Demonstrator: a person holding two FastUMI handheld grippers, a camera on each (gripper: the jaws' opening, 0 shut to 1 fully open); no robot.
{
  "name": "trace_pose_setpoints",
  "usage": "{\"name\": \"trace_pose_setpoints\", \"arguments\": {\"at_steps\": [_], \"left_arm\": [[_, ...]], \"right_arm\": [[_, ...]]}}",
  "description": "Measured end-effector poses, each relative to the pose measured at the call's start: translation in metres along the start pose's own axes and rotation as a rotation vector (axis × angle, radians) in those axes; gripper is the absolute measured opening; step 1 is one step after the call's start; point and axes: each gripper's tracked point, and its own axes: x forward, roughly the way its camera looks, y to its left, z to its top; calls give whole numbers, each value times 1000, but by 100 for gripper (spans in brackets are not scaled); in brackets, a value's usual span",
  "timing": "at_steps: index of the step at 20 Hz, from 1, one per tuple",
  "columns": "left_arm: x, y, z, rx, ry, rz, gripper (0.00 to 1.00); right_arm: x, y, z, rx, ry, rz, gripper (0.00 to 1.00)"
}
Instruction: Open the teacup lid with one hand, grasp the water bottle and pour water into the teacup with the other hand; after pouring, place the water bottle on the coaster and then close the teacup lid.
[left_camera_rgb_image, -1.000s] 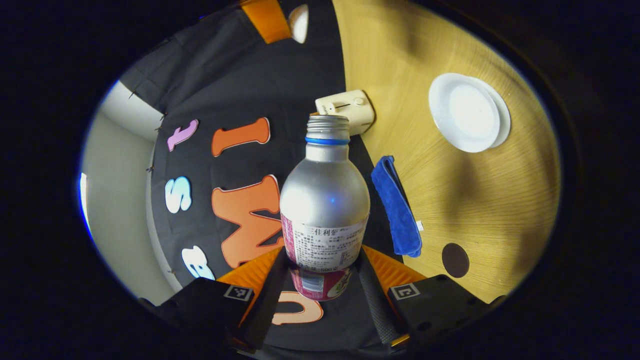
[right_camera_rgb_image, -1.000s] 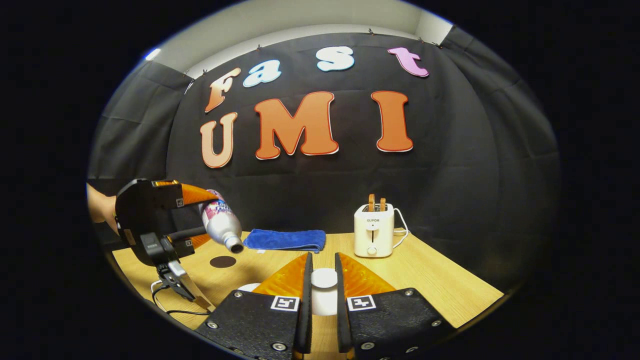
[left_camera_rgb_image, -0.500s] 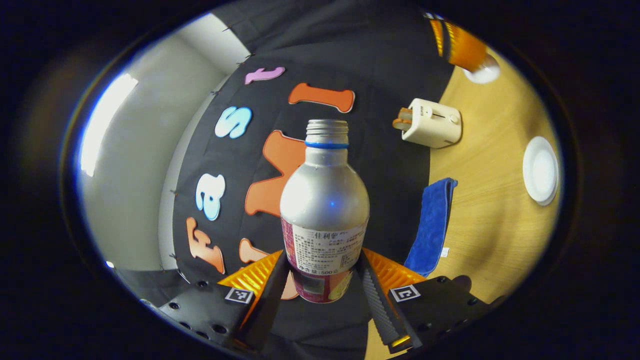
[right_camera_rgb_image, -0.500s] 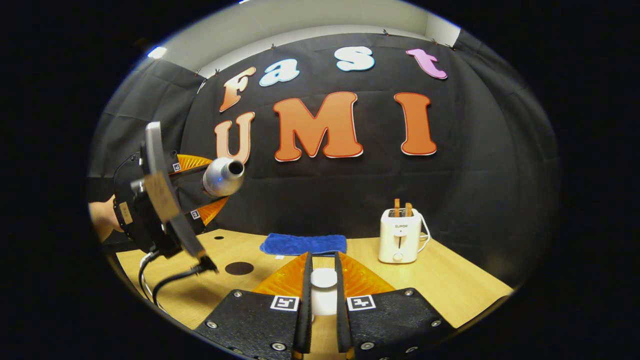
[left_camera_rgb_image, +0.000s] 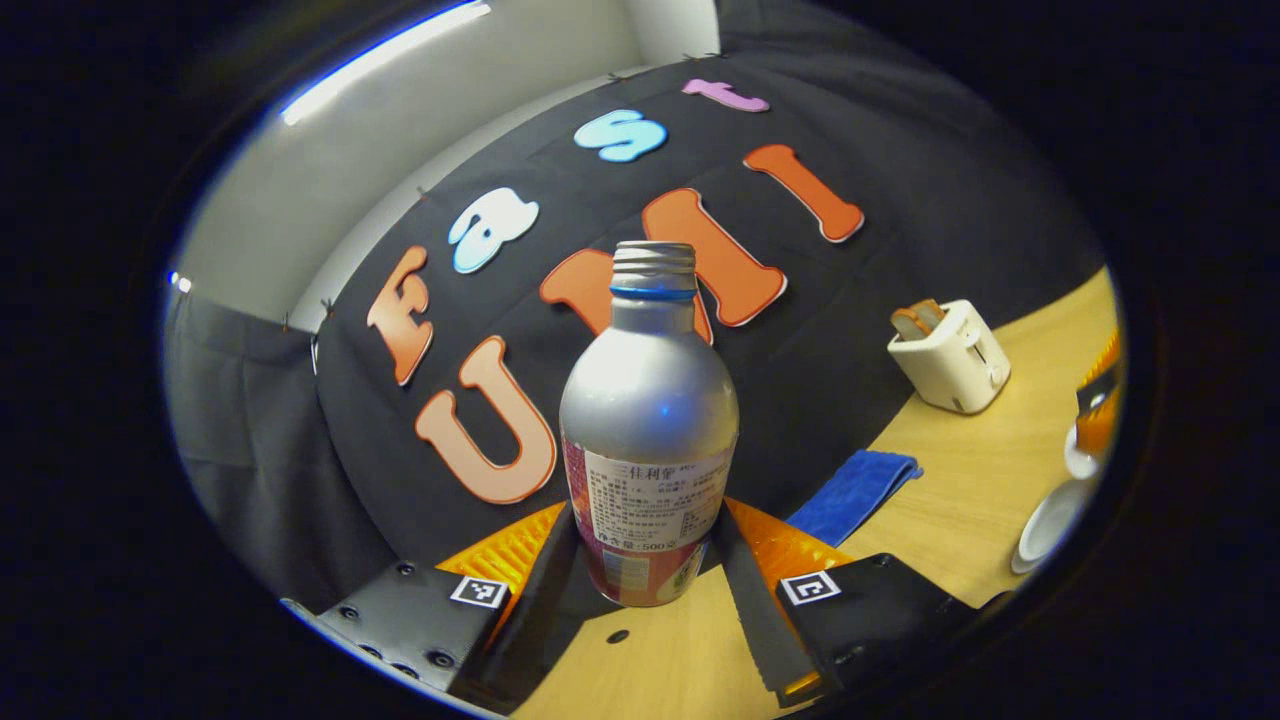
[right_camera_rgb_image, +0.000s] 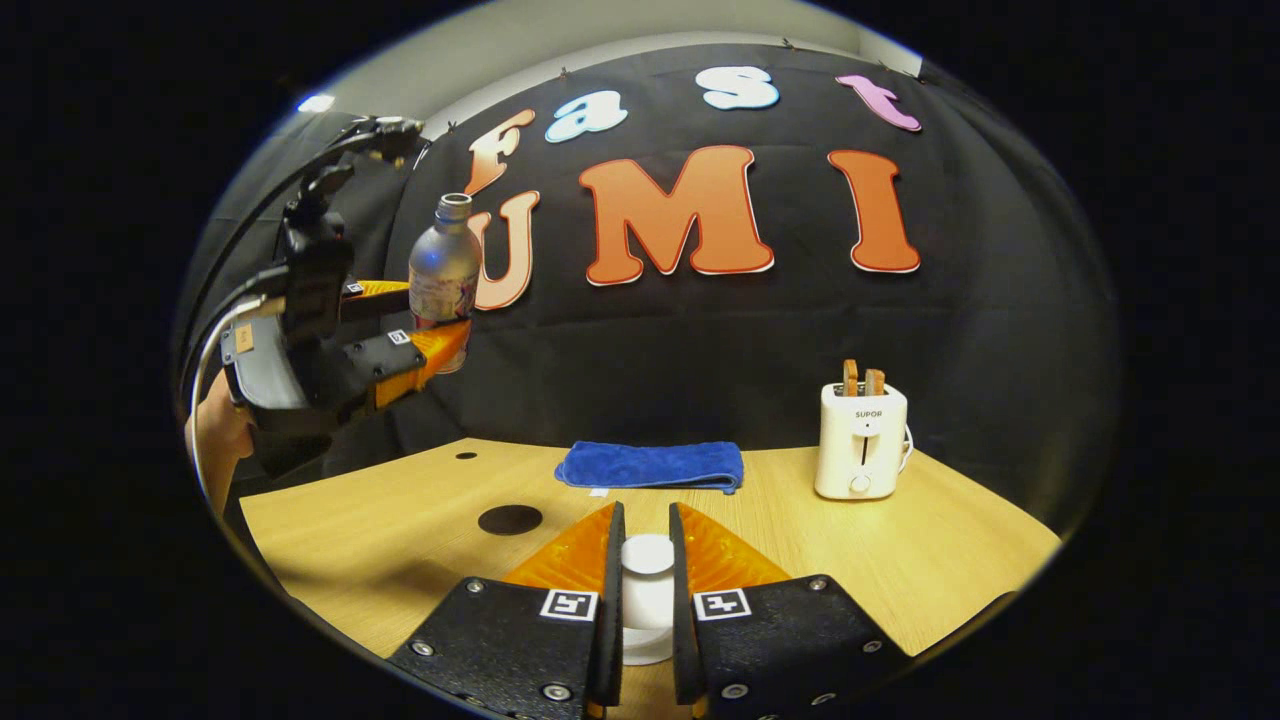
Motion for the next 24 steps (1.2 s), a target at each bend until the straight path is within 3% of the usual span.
{"name": "trace_pose_setpoints", "arguments": {"at_steps": [3,7,21,24], "left_arm": [[5,7,-23,-161,61,-5,84],[18,-1,-56,-281,145,-27,84],[25,-28,-112,-404,259,-46,84],[27,-38,-135,-489,322,-64,81]], "right_arm": [[8,4,-15,-2,26,1,20],[17,11,-33,-6,66,7,21],[30,21,-71,-58,137,20,21],[32,19,-71,-65,139,25,22]]}}
